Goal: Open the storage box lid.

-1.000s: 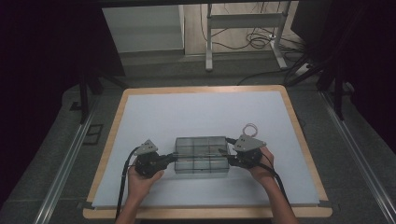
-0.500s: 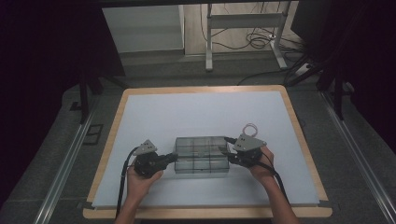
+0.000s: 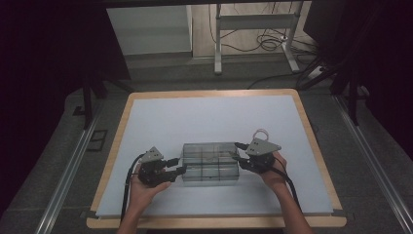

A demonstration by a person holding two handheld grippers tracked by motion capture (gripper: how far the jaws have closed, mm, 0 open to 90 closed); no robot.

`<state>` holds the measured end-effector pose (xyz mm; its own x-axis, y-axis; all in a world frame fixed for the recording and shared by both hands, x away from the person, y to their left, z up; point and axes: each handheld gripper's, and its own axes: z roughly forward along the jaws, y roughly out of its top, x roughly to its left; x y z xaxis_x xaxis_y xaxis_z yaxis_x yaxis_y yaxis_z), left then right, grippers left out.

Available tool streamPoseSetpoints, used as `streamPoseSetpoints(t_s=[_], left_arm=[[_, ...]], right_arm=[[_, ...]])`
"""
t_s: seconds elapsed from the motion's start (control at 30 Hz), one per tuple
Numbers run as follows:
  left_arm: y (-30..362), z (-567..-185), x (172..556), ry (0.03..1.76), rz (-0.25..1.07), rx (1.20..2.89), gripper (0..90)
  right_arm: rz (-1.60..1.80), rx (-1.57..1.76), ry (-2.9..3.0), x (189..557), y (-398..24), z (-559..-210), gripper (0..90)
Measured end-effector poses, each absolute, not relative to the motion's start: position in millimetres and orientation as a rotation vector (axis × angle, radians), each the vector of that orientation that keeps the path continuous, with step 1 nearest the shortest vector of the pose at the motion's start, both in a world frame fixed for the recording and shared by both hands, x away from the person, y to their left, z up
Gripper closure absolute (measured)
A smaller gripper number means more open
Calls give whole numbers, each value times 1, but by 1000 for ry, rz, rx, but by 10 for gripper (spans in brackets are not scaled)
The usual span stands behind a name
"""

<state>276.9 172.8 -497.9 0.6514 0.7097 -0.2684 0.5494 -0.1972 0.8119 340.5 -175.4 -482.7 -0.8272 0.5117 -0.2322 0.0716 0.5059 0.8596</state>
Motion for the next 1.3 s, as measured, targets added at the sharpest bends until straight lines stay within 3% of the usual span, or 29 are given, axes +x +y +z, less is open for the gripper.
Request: streamPoseSetpoints(t_s=[0.17, 0.33, 1.3], left_arm=[[176, -497, 273, 992, 215, 1897, 394], [182, -500, 268, 1011, 213, 1889, 365], [208, -510, 264, 1082, 214, 1876, 350]], right_arm=[[1287, 484, 2290, 342, -176, -482, 589], [1283, 475, 2294, 343, -175, -481, 596], [1418, 572, 2278, 354, -177, -475, 614]])
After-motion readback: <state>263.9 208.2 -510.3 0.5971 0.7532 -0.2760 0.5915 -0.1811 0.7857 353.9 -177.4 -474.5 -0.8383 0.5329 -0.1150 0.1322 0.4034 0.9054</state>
